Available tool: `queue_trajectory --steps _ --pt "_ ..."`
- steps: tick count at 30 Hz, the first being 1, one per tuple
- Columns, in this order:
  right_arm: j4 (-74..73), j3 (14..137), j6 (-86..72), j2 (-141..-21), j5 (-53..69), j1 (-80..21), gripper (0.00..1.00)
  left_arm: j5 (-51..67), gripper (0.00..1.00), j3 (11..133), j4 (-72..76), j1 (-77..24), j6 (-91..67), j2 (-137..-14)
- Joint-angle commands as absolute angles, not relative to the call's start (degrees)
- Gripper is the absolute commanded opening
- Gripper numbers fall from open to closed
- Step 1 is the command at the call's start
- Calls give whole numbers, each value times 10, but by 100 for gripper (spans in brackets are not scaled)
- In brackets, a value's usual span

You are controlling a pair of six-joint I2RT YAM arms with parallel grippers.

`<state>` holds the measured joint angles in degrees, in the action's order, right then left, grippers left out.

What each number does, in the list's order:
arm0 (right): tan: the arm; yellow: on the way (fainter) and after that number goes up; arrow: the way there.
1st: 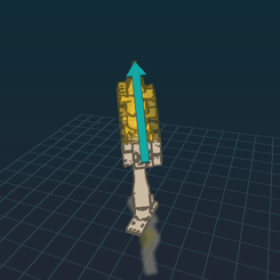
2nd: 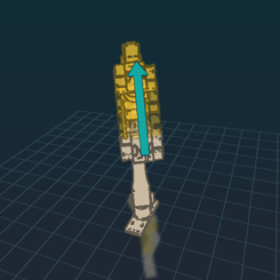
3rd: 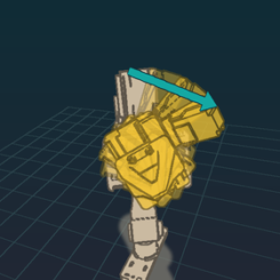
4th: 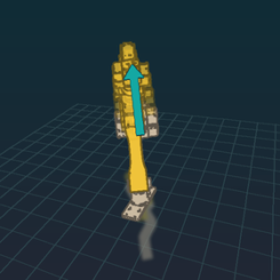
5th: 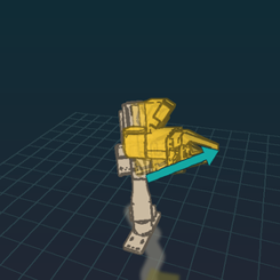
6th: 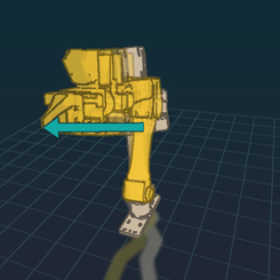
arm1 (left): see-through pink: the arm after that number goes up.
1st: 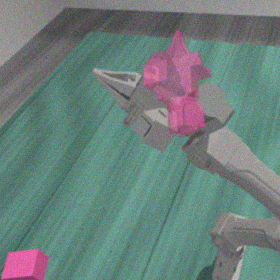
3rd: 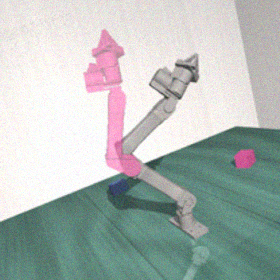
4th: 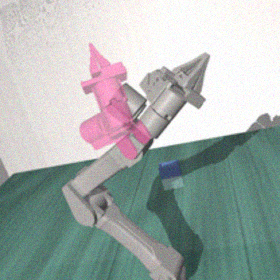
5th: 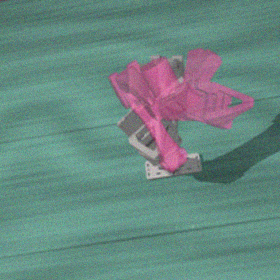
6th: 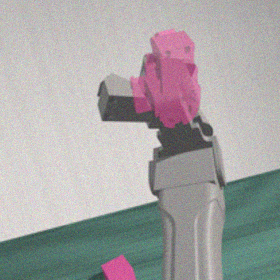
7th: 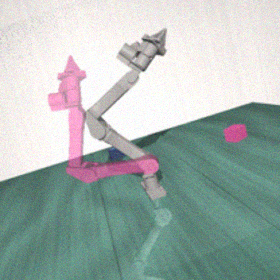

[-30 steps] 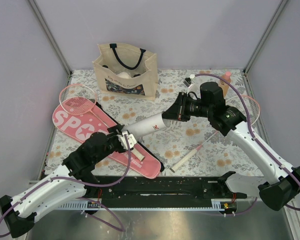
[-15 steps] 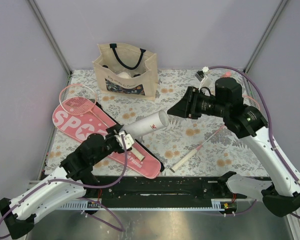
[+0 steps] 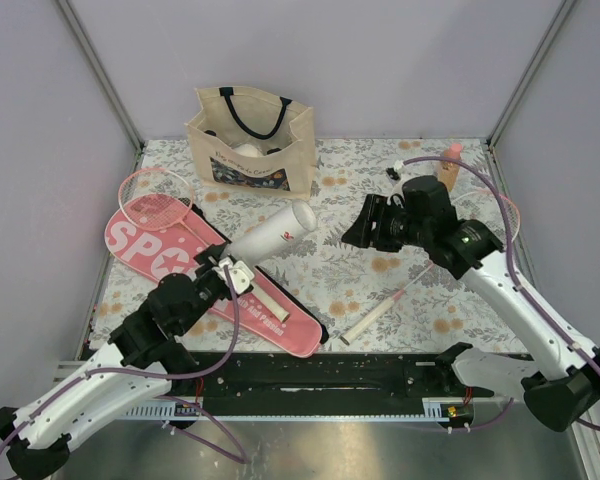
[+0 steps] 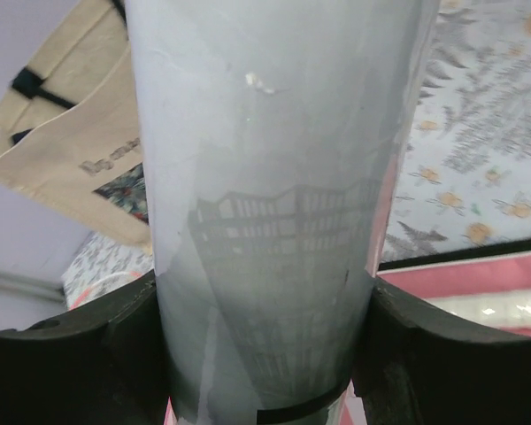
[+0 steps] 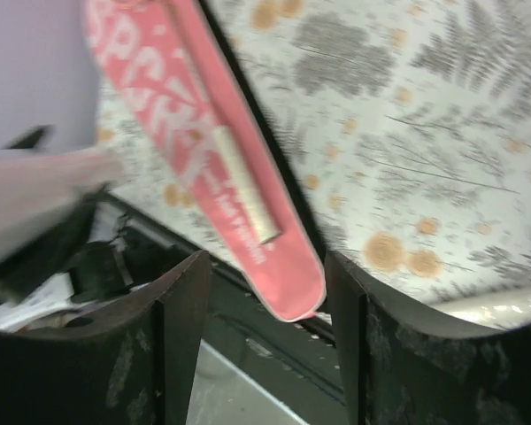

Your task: Pack up the badminton gear

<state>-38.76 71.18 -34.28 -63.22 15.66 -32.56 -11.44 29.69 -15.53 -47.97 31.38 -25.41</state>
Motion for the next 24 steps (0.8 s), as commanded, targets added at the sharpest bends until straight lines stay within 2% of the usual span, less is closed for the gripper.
queue_trajectory --steps 1,5,11,24 --pt "-353 650 -342 -662 28 -316 61 -252 53 314 -71 -480 294 -241" --pt "-311 610 -342 -703 -75 -304 56 -315 53 316 -57 -480 283 -232" --pt "-293 649 -268 -856 -61 -291 45 -284 54 318 -62 -480 267 -221" --pt "-298 777 -209 -1067 -23 -272 45 -271 54 317 -62 -481 270 -223"
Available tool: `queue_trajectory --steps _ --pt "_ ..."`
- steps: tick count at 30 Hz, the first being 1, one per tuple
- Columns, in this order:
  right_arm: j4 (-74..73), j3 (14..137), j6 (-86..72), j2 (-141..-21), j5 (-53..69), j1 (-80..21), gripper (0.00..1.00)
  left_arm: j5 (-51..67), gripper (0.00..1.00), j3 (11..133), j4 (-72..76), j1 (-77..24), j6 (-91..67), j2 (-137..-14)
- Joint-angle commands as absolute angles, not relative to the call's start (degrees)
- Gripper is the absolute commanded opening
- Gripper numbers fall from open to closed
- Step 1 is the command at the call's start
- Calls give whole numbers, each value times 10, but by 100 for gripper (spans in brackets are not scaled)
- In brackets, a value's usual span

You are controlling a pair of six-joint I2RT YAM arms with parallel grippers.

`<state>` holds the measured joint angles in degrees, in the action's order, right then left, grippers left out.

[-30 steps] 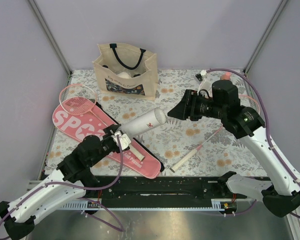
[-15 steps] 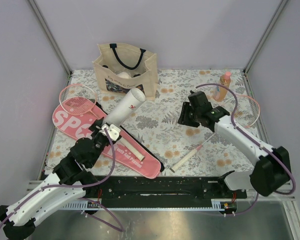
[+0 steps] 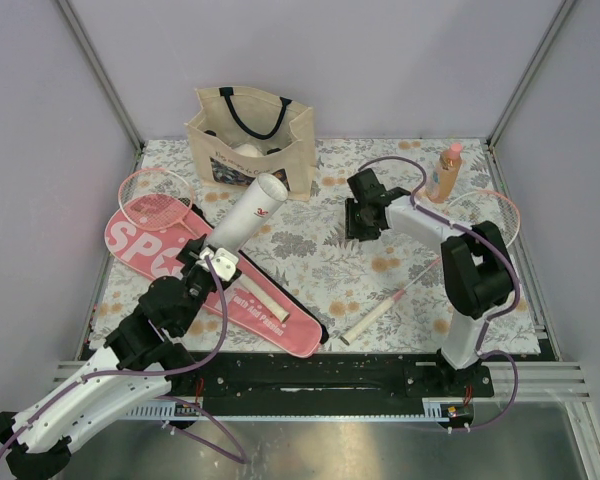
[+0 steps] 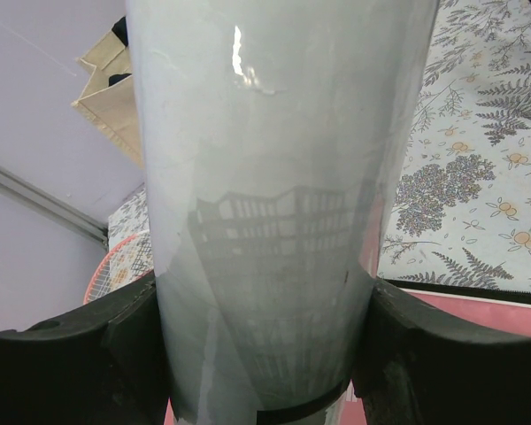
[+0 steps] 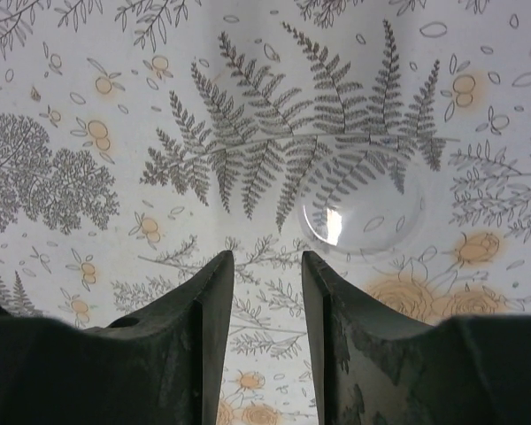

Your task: Pack up the badminton gear

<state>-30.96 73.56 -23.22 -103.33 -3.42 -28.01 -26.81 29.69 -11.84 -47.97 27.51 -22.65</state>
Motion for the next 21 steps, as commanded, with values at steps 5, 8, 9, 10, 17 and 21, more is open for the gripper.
queue_trajectory --steps 5,8,9,10,17,21 --pt "-316 797 -214 -1112 -33 -270 45 -270 54 316 -56 -481 273 -222" --pt "-318 799 -220 -1121 -35 -267 45 -270 53 315 -57 -480 274 -223" --pt "-317 799 -220 -1124 -37 -267 45 -271 53 314 -56 -480 273 -222" --pt "-318 799 -221 -1128 -36 -267 45 -270 53 314 -56 -481 274 -223" --pt "-330 797 -221 -1150 -37 -267 34 -265 53 314 -56 -481 275 -226" --pt "-330 784 -220 -1143 -43 -266 19 -261 53 314 -57 -481 274 -228"
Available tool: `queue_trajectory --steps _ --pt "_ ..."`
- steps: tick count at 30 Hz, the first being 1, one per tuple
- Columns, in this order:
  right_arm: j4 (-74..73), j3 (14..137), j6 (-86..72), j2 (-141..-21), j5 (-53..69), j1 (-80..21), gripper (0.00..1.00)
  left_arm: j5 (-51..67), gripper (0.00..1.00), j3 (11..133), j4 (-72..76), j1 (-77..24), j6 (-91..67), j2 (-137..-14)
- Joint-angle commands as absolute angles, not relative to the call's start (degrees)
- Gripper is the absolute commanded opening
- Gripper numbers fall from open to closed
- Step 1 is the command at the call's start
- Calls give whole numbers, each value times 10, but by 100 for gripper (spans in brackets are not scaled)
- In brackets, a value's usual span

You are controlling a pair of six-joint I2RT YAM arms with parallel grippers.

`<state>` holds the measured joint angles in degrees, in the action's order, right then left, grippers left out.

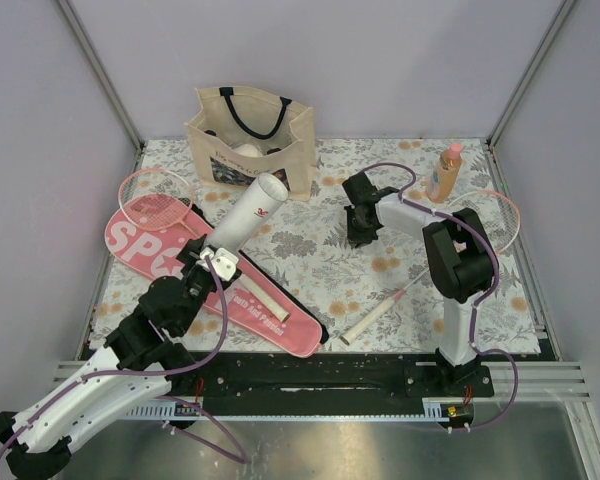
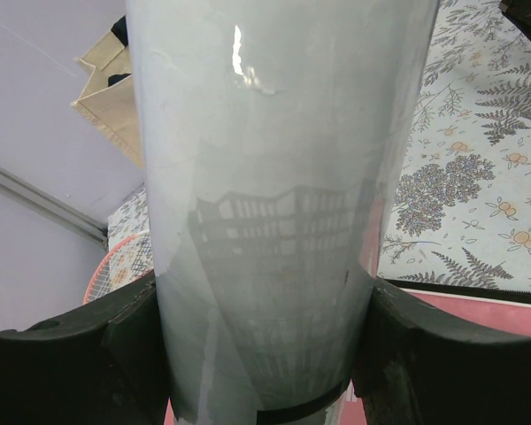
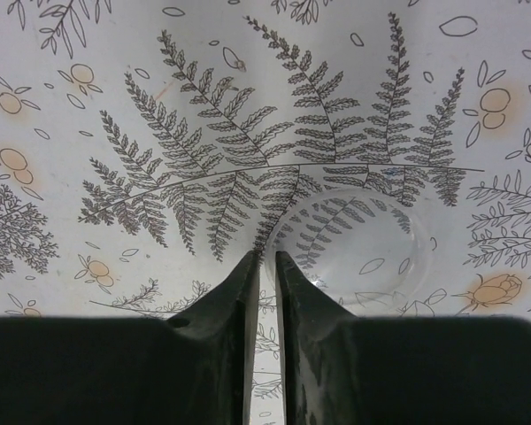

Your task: Pack up the badminton gear

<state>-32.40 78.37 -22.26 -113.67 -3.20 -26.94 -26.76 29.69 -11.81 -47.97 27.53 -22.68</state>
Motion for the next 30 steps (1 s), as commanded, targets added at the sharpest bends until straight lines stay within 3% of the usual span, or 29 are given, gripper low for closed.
queue_trajectory --steps 1,5,17,30 --pt "-330 781 -219 -1139 -43 -266 15 -259 53 314 -58 -481 274 -229" --pt "-323 766 -213 -1104 -40 -266 0 -242 53 315 -62 -481 273 -234" --pt "-314 724 -167 -875 100 -266 0 -90 54 321 -107 -480 287 -269" --pt "-304 703 -134 -627 311 -266 0 -59 54 342 -155 -480 334 -333"
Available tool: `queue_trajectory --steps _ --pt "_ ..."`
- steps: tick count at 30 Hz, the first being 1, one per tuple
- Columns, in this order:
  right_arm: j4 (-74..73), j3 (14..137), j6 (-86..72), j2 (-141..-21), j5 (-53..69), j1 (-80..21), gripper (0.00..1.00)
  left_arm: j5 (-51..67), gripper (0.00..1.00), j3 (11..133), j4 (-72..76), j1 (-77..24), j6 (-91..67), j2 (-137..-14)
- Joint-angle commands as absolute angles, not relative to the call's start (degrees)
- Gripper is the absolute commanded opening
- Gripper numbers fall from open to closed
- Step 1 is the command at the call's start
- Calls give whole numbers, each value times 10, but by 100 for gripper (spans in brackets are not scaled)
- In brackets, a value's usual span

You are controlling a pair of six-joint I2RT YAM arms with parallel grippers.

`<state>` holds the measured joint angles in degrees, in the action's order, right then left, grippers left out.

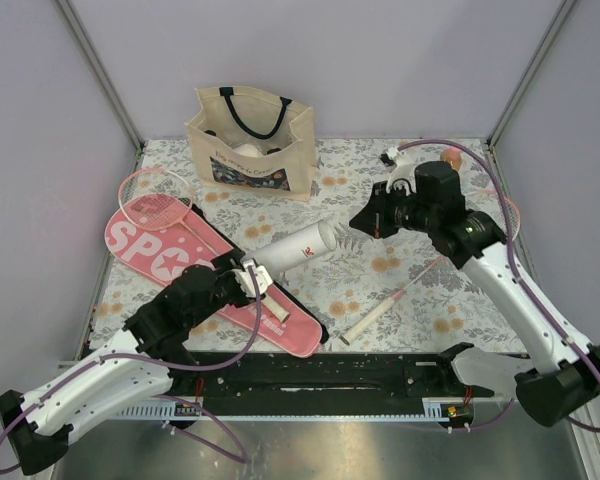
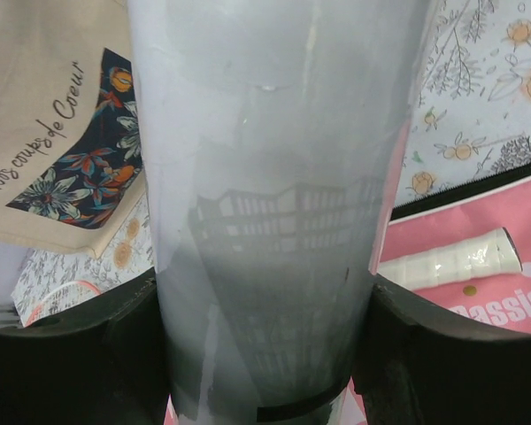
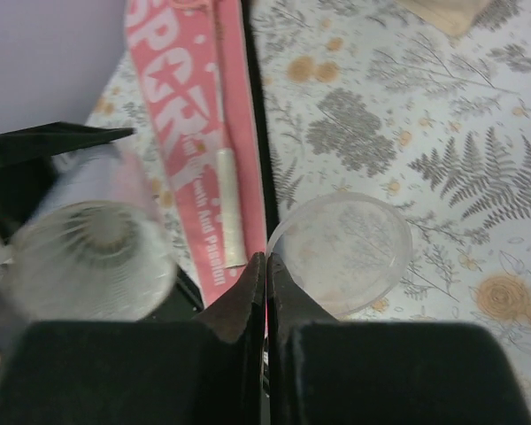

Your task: Pack up the badminton gear

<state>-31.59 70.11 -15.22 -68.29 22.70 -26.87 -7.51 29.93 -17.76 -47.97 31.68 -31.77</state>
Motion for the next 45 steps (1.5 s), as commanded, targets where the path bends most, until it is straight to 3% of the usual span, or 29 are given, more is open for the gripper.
queue_trajectory --steps 1,13,36,45 --pt "-304 705 -134 -616 324 -266 0 -59 53 344 -156 -481 334 -340" --pt "-259 690 -180 -577 491 -266 0 -20 53 365 -158 -480 352 -361" --pt "-161 621 -264 -571 553 -267 0 23 53 361 -145 -481 358 -356" --pt "-56 584 -333 -570 597 -267 0 33 53 356 -144 -481 357 -356"
